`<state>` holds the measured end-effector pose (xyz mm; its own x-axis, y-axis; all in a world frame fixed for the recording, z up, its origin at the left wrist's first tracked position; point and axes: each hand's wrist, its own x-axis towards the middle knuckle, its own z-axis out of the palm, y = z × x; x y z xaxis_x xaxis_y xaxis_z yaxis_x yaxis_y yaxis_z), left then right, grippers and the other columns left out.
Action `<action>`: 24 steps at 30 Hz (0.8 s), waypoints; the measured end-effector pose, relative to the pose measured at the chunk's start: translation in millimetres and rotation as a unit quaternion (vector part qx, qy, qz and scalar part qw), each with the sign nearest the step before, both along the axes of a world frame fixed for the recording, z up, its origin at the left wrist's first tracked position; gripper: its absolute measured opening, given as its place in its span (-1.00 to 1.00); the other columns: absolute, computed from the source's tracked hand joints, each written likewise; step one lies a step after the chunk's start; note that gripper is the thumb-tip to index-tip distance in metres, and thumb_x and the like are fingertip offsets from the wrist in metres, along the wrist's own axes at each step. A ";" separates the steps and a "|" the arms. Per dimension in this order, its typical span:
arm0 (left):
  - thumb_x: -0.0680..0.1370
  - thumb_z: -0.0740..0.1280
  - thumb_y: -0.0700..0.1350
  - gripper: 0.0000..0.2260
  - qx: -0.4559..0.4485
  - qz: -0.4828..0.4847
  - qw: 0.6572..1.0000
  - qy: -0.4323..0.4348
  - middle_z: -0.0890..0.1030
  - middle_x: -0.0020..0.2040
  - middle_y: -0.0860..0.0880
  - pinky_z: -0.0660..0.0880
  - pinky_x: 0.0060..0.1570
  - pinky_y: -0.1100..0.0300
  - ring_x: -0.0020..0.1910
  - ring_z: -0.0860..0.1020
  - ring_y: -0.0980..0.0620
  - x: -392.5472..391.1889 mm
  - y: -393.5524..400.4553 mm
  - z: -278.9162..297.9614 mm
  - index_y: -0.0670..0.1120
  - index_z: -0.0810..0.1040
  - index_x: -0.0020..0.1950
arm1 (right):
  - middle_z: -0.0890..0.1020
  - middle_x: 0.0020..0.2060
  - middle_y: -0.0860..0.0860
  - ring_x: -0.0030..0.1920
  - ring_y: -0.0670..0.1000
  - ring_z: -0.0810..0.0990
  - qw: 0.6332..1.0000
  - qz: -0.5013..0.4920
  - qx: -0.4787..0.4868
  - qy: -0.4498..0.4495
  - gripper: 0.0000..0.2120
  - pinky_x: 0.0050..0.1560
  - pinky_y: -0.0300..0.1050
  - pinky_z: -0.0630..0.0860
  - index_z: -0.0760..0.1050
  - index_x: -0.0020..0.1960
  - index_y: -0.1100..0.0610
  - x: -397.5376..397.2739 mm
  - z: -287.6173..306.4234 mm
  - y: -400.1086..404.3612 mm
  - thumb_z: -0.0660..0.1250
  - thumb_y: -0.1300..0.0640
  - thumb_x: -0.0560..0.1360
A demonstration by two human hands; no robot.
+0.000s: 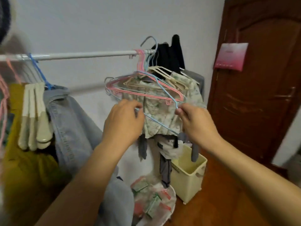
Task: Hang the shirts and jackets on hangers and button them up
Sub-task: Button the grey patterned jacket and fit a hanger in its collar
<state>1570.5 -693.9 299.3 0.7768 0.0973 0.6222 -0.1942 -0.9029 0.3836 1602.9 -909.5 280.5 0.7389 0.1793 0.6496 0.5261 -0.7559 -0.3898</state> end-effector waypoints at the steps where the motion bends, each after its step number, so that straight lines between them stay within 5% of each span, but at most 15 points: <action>1: 0.62 0.28 -0.05 -0.81 -0.017 -0.035 0.999 -0.005 0.60 0.12 -0.05 0.48 0.14 0.00 0.15 0.55 -0.12 4.0 -19.1 -12.5 0.01 0.64 0.16 | 0.55 -0.40 -0.01 -0.31 0.10 0.57 1.000 -0.006 0.022 0.013 -0.78 -0.29 0.05 0.44 0.49 -0.13 0.08 -14.3 -10.8 -22.6 0.22 0.07 0.66; 7: 0.57 0.36 -0.19 -0.84 -0.055 -0.270 0.956 0.097 0.60 -0.02 0.04 0.49 0.09 0.08 0.01 0.59 -0.03 -13.1 -175.8 -101.5 0.05 0.66 0.01 | 0.62 -0.43 0.03 -0.42 -0.03 0.62 0.950 -0.117 0.215 0.196 -0.76 -0.33 -0.14 0.53 0.52 -0.16 0.13 -157.4 -120.0 -178.1 0.24 0.14 0.66; 12: 0.61 0.35 -0.14 -0.86 0.043 -0.472 0.841 0.263 0.65 0.04 0.05 0.50 0.10 0.10 0.04 0.59 0.02 -121.9 -336.3 -186.6 0.07 0.67 0.04 | 0.61 -0.48 0.01 -0.45 -0.02 0.64 0.841 -0.324 0.339 0.271 -0.73 -0.38 -0.13 0.53 0.50 -0.17 0.27 -359.9 -220.7 -261.4 0.21 0.19 0.67; 18: 0.57 0.39 -0.20 -0.87 0.104 -0.655 0.664 0.346 0.63 -0.15 0.08 0.36 -0.18 0.26 -0.25 0.49 0.22 -358.4 -470.9 -245.4 0.02 0.69 -0.01 | 0.60 -0.35 0.18 -0.40 0.01 0.65 0.584 -0.543 0.583 0.155 -0.78 -0.53 -0.25 0.43 0.49 -0.01 0.26 -639.8 -264.1 -277.4 0.13 0.19 0.69; 20: 0.58 0.38 -0.20 -0.88 0.130 -0.699 0.592 0.380 0.68 -0.06 0.04 0.40 -0.11 0.23 -0.15 0.55 0.18 -434.9 -493.3 -263.0 -0.03 0.70 0.01 | 0.59 -0.34 0.16 -0.42 0.00 0.66 0.513 -0.591 0.615 0.092 -0.79 -0.52 -0.27 0.39 0.48 -0.01 0.23 -721.2 -275.5 -259.8 0.11 0.20 0.70; 24: 0.62 0.35 -0.15 -0.88 0.213 -0.745 0.455 0.440 0.66 -0.01 0.07 0.43 -0.15 0.21 -0.03 0.61 0.07 -559.6 -503.4 -299.8 0.01 0.67 0.07 | 0.56 -0.35 0.12 -0.50 0.01 0.58 0.315 -0.667 0.675 -0.028 -0.81 -0.42 -0.17 0.46 0.48 -0.03 0.22 -852.8 -308.9 -189.3 0.14 0.22 0.68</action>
